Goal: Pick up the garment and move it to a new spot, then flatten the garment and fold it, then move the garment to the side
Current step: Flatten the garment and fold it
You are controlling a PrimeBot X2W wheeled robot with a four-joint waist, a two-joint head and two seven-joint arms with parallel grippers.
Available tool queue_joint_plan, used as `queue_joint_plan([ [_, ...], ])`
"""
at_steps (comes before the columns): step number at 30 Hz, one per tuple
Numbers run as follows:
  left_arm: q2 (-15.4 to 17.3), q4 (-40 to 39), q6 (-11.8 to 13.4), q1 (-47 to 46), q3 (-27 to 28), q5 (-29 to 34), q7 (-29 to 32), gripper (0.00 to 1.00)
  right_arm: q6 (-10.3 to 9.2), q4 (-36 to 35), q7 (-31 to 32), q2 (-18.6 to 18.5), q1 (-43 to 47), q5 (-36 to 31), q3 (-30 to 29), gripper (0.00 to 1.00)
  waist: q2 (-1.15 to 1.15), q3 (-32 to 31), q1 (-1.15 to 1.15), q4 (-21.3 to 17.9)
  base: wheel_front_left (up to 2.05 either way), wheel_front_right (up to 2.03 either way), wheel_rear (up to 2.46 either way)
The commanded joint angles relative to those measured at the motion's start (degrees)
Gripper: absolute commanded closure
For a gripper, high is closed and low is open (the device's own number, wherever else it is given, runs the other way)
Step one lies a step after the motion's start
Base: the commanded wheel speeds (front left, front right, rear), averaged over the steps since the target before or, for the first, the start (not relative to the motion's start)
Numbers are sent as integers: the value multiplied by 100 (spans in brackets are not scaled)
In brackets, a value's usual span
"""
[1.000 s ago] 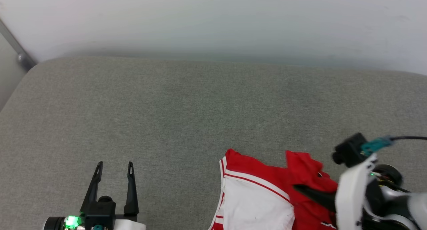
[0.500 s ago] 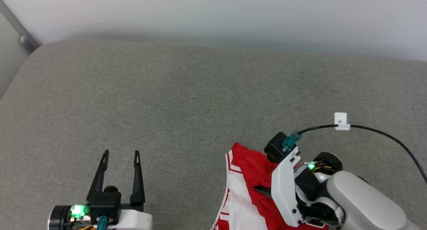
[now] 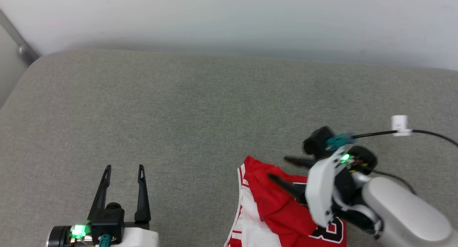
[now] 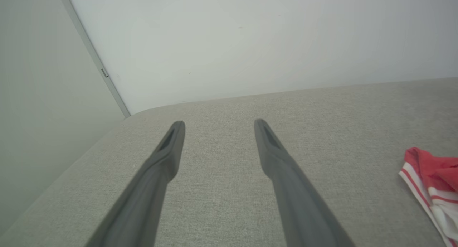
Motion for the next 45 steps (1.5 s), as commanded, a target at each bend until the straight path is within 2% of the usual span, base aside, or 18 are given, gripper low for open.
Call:
queue_joint_plan([
  [1,17,-23,5,59,41,-7,-24,0,-4,-92,-225,-92,118,-95,-148,0,0,-90,0,-94,0,0,0],
  [4,12,-62,-22,120,57,-17,-24,0,-5,-139,-1054,-210,294,-656,-900,0,0,-179,0,-212,0,0,0],
  [10,-29,-119,-53,205,72,-21,-24,0,-5,68,-2432,115,922,-1948,-2512,0,0,-321,0,-441,0,0,0],
  [15,-62,-132,-84,245,78,-35,-24,0,-4,241,-3387,611,1600,-2787,-3541,0,0,-439,0,-564,0,0,0],
  [20,-82,-148,-149,314,99,-64,-24,0,-5,150,-3800,1252,2273,-3245,-4372,0,0,-548,0,-614,0,0,0],
  [25,-100,-192,-206,413,144,-81,-24,0,-5,-425,-3840,1774,2860,-3604,-4788,0,0,-604,0,-651,0,0,0],
  [30,-150,-216,-252,481,170,-76,-24,0,-5,-865,-3842,2075,3395,-3667,-5041,0,0,-669,0,-627,0,0,0],
  [45,-246,-265,-414,771,287,-109,-24,0,-5,-1250,-3843,2170,4003,-3345,-5146,0,0,-765,0,-597,0,0,0],
])
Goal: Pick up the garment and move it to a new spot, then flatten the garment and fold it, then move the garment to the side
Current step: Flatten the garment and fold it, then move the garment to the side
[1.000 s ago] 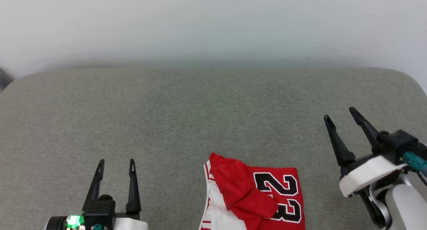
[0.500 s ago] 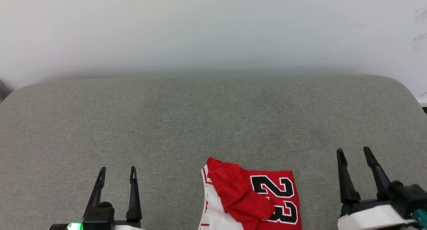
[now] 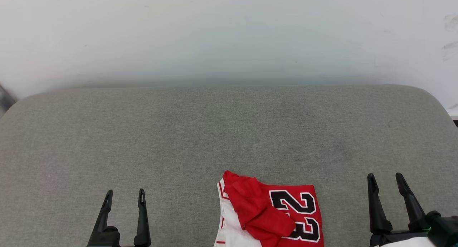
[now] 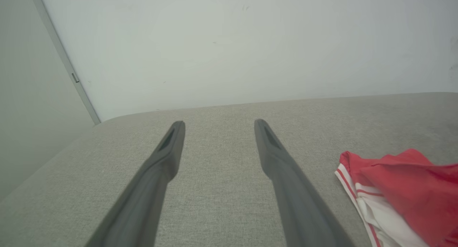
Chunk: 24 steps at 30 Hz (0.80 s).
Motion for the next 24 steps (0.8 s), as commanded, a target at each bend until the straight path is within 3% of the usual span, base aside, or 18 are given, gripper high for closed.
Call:
queue_joint_plan([
  [1,-19,-26,-31,58,14,16,-24,0,-5,-24,-14,20,81,21,-7,0,0,1,0,9,0,0,0],
  [18,-96,31,-106,24,124,47,-24,0,-5,-156,-15,15,-346,-291,62,0,0,30,0,37,0,0,0],
  [24,-123,50,-133,-49,136,61,-24,0,-5,-182,51,-510,-1082,-244,216,0,0,101,0,41,0,0,0],
])
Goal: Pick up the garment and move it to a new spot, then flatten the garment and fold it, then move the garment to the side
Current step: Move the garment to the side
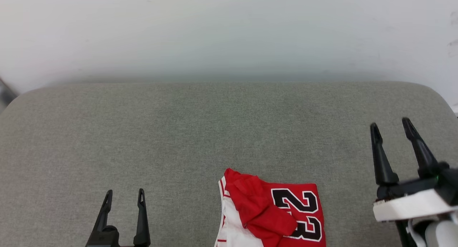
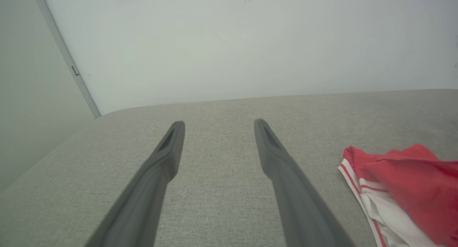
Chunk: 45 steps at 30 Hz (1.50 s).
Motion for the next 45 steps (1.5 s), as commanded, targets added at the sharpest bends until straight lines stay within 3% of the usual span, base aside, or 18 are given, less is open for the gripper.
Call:
queue_joint_plan([
  [1,-18,10,-6,-40,16,11,-24,0,-5,3,76,-140,-172,69,101,0,0,14,0,-3,0,0,0],
  [4,-31,14,-14,-57,21,10,-24,0,-5,-17,770,-534,-496,438,476,0,0,47,0,-11,0,0,0],
  [9,-51,-27,-40,-125,31,10,-24,0,-5,7,2920,-1248,-846,1719,1156,0,0,175,0,-10,0,0,0],
  [13,-64,-49,-45,-194,34,12,-24,0,-5,2,4268,-1695,-908,2688,1362,0,0,302,0,0,0,0,0],
  [20,-87,-66,-59,-348,16,23,-24,0,-4,254,5830,-2132,-722,4025,1467,0,0,537,0,67,0,0,0],
  [26,-102,-80,-73,-541,6,27,-24,0,-4,443,6271,-2032,-562,4659,1591,0,0,802,0,158,0,0,0],
  [37,-138,-52,-79,-869,-70,-12,-24,0,-5,975,5923,-1579,-828,5116,2310,0,0,1235,0,396,0,0,0],
  [43,-154,-48,-28,-942,-85,-49,-24,0,-5,1312,5723,-1524,-965,5172,2799,0,0,1324,0,540,0,0,0],
  [44,-157,-51,-15,-942,-85,-58,-24,0,-6,1337,5675,-1554,-989,5161,2867,63,0,1327,0,559,0,0,0],
  [45,-157,-52,-11,-938,-79,-68,-24,0,-6,1350,5612,-1573,-1014,5175,2927,100,0,1323,0,572,0,0,0],
])
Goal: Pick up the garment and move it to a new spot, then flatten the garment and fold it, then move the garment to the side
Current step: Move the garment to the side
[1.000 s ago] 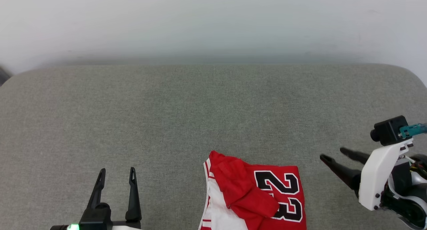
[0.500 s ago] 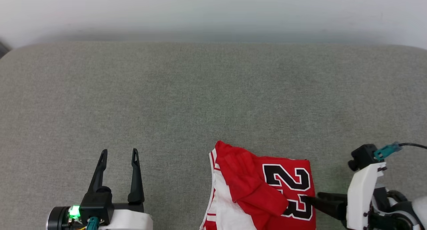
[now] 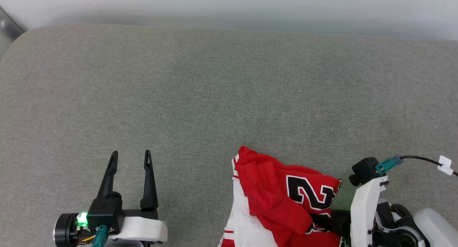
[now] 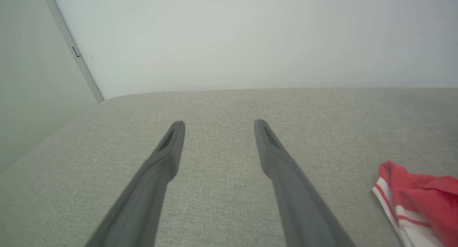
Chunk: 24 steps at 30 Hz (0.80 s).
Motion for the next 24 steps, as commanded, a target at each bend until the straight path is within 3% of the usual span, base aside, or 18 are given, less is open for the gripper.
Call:
queue_joint_plan([
  [1,-9,-4,28,-34,12,-25,-24,0,-7,115,-63,90,13,14,215,100,0,-10,0,25,0,0,0],
  [12,-19,46,111,333,129,-40,-24,0,-6,-375,-686,-648,-449,-151,795,100,0,-491,0,-192,0,0,0],
  [24,-22,-93,173,472,188,-141,-24,0,-6,-1043,-533,-1634,-1109,-370,936,100,0,-486,0,-1490,0,0,0],
])
